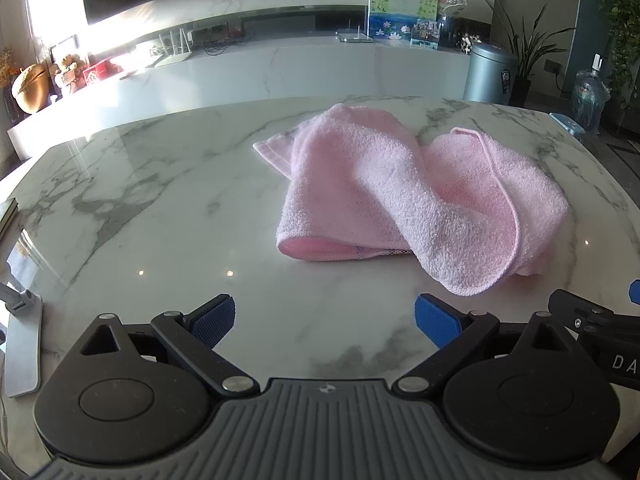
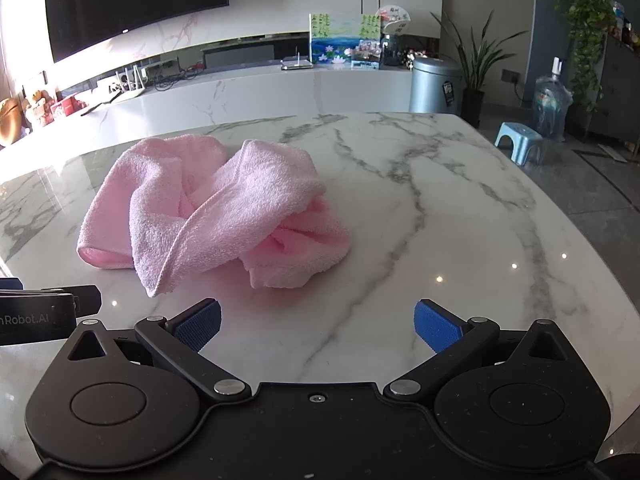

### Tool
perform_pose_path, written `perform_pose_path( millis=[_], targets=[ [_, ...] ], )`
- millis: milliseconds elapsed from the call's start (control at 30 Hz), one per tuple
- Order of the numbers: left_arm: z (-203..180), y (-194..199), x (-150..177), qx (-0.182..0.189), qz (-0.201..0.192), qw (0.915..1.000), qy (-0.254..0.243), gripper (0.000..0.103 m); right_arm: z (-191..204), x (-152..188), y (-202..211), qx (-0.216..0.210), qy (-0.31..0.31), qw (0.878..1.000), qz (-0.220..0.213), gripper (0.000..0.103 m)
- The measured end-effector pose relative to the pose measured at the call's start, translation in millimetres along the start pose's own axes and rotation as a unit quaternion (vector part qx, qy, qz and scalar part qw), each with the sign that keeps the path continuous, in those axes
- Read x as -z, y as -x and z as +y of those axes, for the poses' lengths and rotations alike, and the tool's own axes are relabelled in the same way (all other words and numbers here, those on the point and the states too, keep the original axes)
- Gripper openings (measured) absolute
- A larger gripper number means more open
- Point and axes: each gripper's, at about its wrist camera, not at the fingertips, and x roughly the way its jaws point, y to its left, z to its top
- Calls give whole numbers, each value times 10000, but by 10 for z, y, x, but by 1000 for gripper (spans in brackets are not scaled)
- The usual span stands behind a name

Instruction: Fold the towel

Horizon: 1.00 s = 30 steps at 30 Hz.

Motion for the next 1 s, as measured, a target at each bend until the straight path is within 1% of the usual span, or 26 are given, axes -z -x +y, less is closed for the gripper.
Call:
perform_pose_path(
  millis=[600, 1000],
  targets=[
    [-53, -97, 80, 119, 165, 9998, 26, 98, 13, 21, -93, -73, 5, 9999, 108, 103],
    [-38, -123, 99, 66, 239, 9997, 84, 98, 37, 23, -95, -63, 3, 9999, 123, 103]
  ],
)
